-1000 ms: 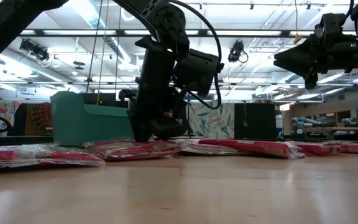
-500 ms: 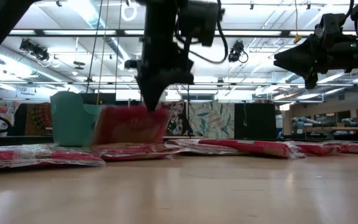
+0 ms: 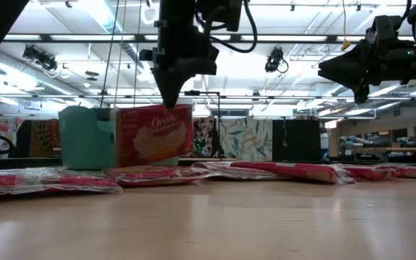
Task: Sort popcorn bags into baskets
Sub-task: Put the popcorn bag into the green bin
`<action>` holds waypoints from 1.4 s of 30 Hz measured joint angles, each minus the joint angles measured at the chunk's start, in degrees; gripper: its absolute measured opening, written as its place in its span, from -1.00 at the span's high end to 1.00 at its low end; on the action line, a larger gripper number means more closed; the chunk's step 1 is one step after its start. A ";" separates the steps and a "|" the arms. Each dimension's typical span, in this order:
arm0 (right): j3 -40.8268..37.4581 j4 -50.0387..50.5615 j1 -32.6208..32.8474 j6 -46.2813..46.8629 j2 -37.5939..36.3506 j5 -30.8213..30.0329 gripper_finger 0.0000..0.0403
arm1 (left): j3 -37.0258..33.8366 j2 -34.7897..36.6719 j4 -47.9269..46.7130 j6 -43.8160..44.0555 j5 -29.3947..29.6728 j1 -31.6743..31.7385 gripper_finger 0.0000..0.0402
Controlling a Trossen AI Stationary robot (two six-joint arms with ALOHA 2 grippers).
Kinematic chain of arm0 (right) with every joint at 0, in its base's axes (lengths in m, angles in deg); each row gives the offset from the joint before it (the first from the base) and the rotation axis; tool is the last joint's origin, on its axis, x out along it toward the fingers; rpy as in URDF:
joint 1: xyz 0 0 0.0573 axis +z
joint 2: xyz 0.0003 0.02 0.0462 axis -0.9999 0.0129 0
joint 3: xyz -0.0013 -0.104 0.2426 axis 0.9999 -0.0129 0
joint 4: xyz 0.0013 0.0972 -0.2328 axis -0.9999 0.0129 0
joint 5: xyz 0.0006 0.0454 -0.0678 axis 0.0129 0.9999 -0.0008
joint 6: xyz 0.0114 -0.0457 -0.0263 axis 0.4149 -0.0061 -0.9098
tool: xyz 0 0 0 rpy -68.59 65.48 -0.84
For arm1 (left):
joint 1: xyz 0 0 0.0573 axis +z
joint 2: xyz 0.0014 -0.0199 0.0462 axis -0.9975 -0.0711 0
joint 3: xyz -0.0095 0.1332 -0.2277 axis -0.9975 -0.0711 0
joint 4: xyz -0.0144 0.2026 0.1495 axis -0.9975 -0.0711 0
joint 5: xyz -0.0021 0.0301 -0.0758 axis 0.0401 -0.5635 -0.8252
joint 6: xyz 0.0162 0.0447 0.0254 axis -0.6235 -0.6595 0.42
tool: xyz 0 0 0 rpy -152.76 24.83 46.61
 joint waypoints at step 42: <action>0.00 -0.50 -0.02 0.02 0.02 0.07 0.51 | -14.15 12.11 -4.70 -21.81 12.91 24.65 1.00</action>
